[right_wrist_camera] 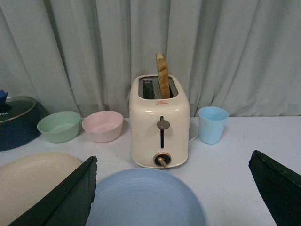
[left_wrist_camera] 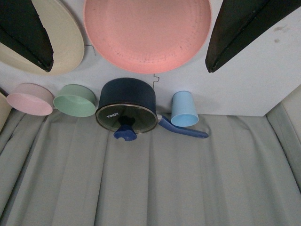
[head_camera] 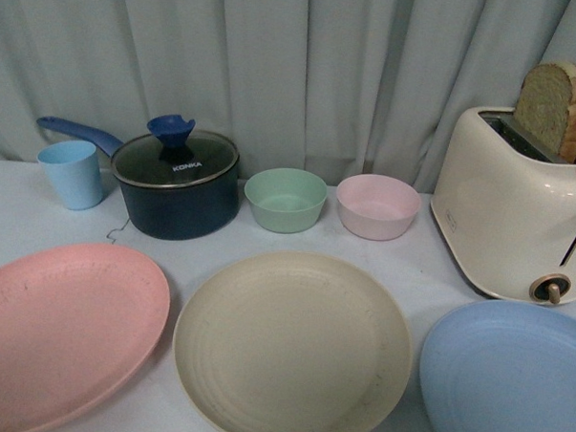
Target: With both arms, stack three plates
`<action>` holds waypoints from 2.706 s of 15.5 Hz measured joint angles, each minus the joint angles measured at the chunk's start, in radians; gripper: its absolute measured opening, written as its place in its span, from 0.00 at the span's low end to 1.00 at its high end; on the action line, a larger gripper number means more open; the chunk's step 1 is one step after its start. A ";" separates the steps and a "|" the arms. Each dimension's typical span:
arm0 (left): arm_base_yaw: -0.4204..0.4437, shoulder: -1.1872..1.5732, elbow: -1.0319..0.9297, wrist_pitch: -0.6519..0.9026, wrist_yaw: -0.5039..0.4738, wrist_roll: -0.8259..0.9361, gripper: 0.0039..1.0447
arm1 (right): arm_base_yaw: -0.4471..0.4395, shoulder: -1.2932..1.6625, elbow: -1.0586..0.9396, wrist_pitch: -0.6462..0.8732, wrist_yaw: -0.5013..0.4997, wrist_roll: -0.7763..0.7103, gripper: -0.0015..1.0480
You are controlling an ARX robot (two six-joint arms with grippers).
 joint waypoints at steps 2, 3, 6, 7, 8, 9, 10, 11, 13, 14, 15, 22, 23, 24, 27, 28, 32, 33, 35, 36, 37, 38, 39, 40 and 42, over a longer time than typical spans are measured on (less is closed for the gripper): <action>-0.004 0.006 0.005 -0.032 -0.011 -0.006 0.94 | 0.000 0.000 0.000 0.000 0.000 0.000 0.94; -0.037 0.160 0.123 -0.295 -0.129 -0.113 0.94 | 0.000 0.000 0.000 0.000 0.001 0.000 0.94; 0.047 0.526 0.323 -0.288 -0.103 -0.273 0.94 | 0.000 0.000 0.000 0.000 0.000 0.000 0.94; 0.055 0.631 0.369 -0.196 -0.068 -0.263 0.94 | 0.000 0.000 0.000 0.001 0.000 0.000 0.94; 0.055 0.755 0.407 -0.106 -0.037 -0.239 0.94 | 0.000 0.000 0.000 0.000 0.000 0.000 0.94; 0.044 0.868 0.438 -0.038 -0.027 -0.215 0.94 | 0.000 0.000 0.000 0.000 0.000 0.000 0.94; 0.027 0.999 0.471 0.041 -0.006 -0.178 0.94 | 0.000 0.000 0.000 0.000 0.000 0.000 0.94; 0.015 1.124 0.512 0.116 0.008 -0.137 0.94 | 0.000 0.000 0.000 0.000 0.000 0.000 0.94; 0.019 1.369 0.584 0.238 -0.019 -0.061 0.94 | 0.000 0.000 0.000 0.000 0.000 0.000 0.94; 0.037 1.492 0.600 0.274 -0.007 -0.027 0.94 | 0.000 0.000 0.000 0.000 0.000 0.000 0.94; 0.058 1.579 0.602 0.290 0.001 -0.003 0.94 | 0.000 0.000 0.000 0.000 0.000 0.000 0.94; 0.225 1.799 0.617 0.406 0.047 0.068 0.94 | 0.000 0.000 0.000 0.000 0.000 0.000 0.94; 0.243 1.818 0.617 0.423 0.051 0.068 0.94 | 0.000 0.000 0.000 0.000 0.000 0.000 0.94; 0.263 1.841 0.617 0.442 0.051 0.068 0.94 | 0.000 0.000 0.000 0.000 0.000 0.000 0.94; 0.303 1.920 0.617 0.486 0.029 0.064 0.94 | 0.000 0.000 0.000 0.000 0.000 0.000 0.94; 0.312 1.938 0.617 0.505 0.025 0.063 0.94 | 0.000 0.000 0.000 0.000 0.000 0.000 0.94; 0.319 1.979 0.612 0.529 0.036 0.023 0.83 | 0.000 0.000 0.000 0.000 0.000 0.000 0.94; 0.313 1.979 0.607 0.531 0.038 0.021 0.72 | 0.000 0.000 0.000 0.000 0.000 0.000 0.94; 0.307 1.979 0.602 0.534 0.045 0.019 0.51 | 0.000 0.000 0.000 0.000 0.000 0.000 0.94; 0.307 1.979 0.603 0.536 0.050 0.019 0.39 | 0.000 0.000 0.000 0.000 0.000 0.000 0.94; 0.307 1.979 0.603 0.538 0.049 0.019 0.29 | 0.000 0.000 0.000 0.000 0.000 0.000 0.94; 0.307 1.979 0.602 0.549 0.040 0.014 0.19 | 0.000 0.000 0.000 0.000 0.000 0.000 0.94; 0.307 1.979 0.602 0.558 0.046 0.004 0.11 | 0.000 0.000 0.000 0.000 0.000 0.000 0.94; 0.307 1.976 0.602 0.564 0.053 -0.010 0.06 | 0.000 0.000 0.000 0.000 0.000 0.000 0.94; 0.304 1.942 0.602 0.525 0.055 -0.018 0.03 | 0.000 0.000 0.000 0.000 0.000 0.000 0.94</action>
